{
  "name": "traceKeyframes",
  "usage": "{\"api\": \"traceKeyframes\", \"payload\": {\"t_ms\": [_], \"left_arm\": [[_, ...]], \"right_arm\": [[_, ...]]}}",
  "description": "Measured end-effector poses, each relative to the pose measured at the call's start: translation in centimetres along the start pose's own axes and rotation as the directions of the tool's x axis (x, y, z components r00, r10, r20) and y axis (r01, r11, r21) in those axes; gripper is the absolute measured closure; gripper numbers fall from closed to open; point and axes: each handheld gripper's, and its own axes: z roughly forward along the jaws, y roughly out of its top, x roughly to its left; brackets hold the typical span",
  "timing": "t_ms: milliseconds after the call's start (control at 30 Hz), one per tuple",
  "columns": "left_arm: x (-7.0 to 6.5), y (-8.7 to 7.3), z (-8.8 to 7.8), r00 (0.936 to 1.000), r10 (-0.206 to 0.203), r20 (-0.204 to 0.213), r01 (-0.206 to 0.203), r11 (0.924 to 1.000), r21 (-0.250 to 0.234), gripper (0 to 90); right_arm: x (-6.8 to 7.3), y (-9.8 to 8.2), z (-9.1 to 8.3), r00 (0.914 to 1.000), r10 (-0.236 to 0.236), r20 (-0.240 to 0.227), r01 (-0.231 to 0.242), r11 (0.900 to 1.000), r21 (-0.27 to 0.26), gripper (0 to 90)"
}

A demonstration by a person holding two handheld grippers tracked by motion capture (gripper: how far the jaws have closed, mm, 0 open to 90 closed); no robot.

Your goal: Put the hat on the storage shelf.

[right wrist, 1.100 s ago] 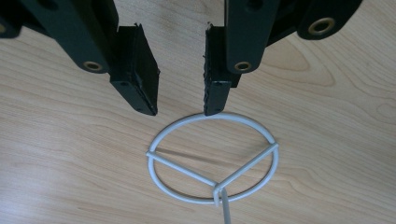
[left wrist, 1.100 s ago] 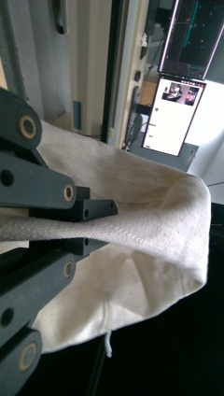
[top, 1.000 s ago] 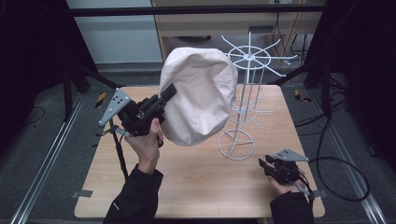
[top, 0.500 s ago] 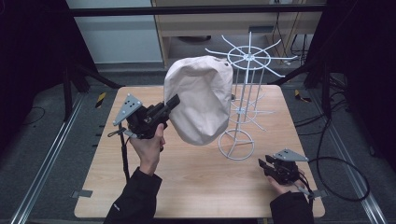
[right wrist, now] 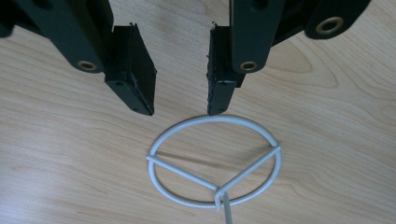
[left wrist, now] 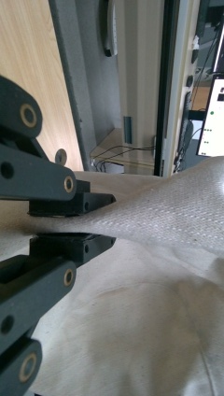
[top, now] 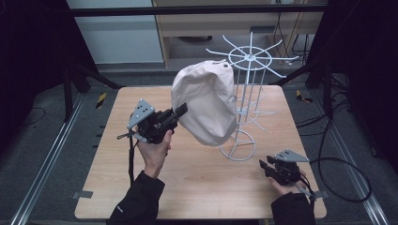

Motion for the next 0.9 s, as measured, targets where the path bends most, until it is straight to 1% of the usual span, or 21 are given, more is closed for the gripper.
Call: {"api": "traceKeyframes", "payload": {"t_ms": [100, 133, 167, 233, 300, 333, 400, 467, 567, 600, 633, 667, 700, 733, 767, 833, 867, 900], "left_arm": [[-0.1, -0.3, 0.2, 1.0000, 0.008, 0.001, -0.008, 0.9998, 0.019, 79.4], [-0.1, -0.3, 0.3, 0.9999, 0.013, -0.001, -0.013, 0.9996, 0.026, 76.2], [-0.2, -0.4, 0.3, 0.9999, 0.017, 0.000, -0.017, 0.9994, 0.032, 76.2], [-0.2, -0.5, 0.4, 0.9998, 0.022, -0.001, -0.022, 0.9988, 0.043, 72.2], [-0.2, -0.6, 0.4, 0.9997, 0.025, -0.002, -0.025, 0.9988, 0.041, 67.2], [-0.2, -0.6, 0.3, 0.9997, 0.026, -0.004, -0.025, 0.9987, 0.043, 67.2], [-0.2, -0.7, 0.2, 0.9996, 0.025, -0.011, -0.024, 0.9987, 0.045, 62.4], [-0.2, -0.8, -0.1, 0.9997, 0.024, -0.009, -0.023, 0.9986, 0.048, 57.2], [0.0, -1.0, -0.8, 0.9998, 0.021, -0.002, -0.021, 0.9983, 0.054, 53.7], [0.1, -1.1, -1.1, 0.9998, 0.020, 0.003, -0.020, 0.9982, 0.056, 51.7], [0.4, -1.3, -1.7, 0.9997, 0.023, 0.002, -0.023, 0.9980, 0.059, 47.3], [0.4, -1.3, -1.7, 0.9997, 0.023, 0.002, -0.023, 0.9980, 0.059, 46.0], [0.6, -1.6, -2.3, 0.9993, 0.036, -0.012, -0.035, 0.9969, 0.070, 44.9], [0.6, -1.6, -2.3, 0.9993, 0.036, -0.012, -0.035, 0.9969, 0.070, 43.6], [0.8, -1.7, -2.7, 0.9990, 0.042, -0.019, -0.040, 0.9966, 0.072, 42.4], [1.1, -2.0, -3.4, 0.9990, 0.037, -0.024, -0.036, 0.9971, 0.068, 41.2], [1.2, -2.1, -3.7, 0.9988, 0.039, -0.028, -0.037, 0.9966, 0.074, 39.9], [1.5, -2.4, -4.4, 0.9973, 0.056, -0.047, -0.052, 0.9954, 0.080, 38.3]], "right_arm": [[0.0, 0.0, 0.0, 1.0000, 0.002, -0.001, -0.002, 1.000, 0.000, 61.9], [0.0, 0.0, 0.0, 1.0000, 0.000, 0.001, 0.000, 1.000, 0.000, 61.6], [0.0, 0.0, 0.0, 1.0000, 0.000, 0.001, 0.000, 1.000, 0.000, 61.6], [0.0, 0.0, 0.0, 1.0000, 0.003, -0.003, -0.003, 1.000, 0.003, 61.3], [0.0, 0.0, 0.1, 1.0000, -0.001, 0.001, 0.001, 1.000, 0.002, 61.2], [0.0, 0.0, 0.1, 1.0000, -0.001, 0.001, 0.001, 1.000, 0.002, 61.2], [0.0, 0.0, 0.1, 1.0000, -0.001, 0.001, 0.001, 1.000, 0.002, 61.1], [0.0, 0.0, 0.1, 1.0000, -0.002, 0.003, 0.002, 1.000, 0.001, 60.9], [0.0, 0.0, 0.1, 1.0000, -0.001, 0.003, 0.001, 1.000, 0.001, 60.5], [0.0, 0.0, 0.1, 1.0000, -0.002, 0.004, 0.002, 1.000, 0.001, 60.3], [0.0, 0.0, 0.1, 1.0000, -0.004, 0.006, 0.004, 1.000, 0.001, 59.9], [0.0, 0.0, 0.1, 1.0000, -0.004, 0.006, 0.004, 1.000, 0.001, 59.9], [0.0, -0.1, 0.1, 1.0000, -0.001, 0.008, 0.001, 1.000, 0.000, 59.3], [0.0, -0.1, 0.1, 1.0000, -0.001, 0.008, 0.001, 1.000, 0.000, 59.3], [-0.1, -0.1, 0.1, 1.0000, 0.000, 0.008, 0.000, 1.000, 0.000, 58.9], [-0.1, -0.1, 0.1, 1.0000, -0.001, 0.009, 0.001, 1.000, -0.001, 58.7], [-0.1, -0.1, 0.1, 1.0000, -0.001, 0.009, 0.001, 1.000, -0.002, 58.3], [0.0, -0.1, 0.1, 1.0000, 0.006, 0.008, -0.006, 1.000, -0.001, 57.4]]}}
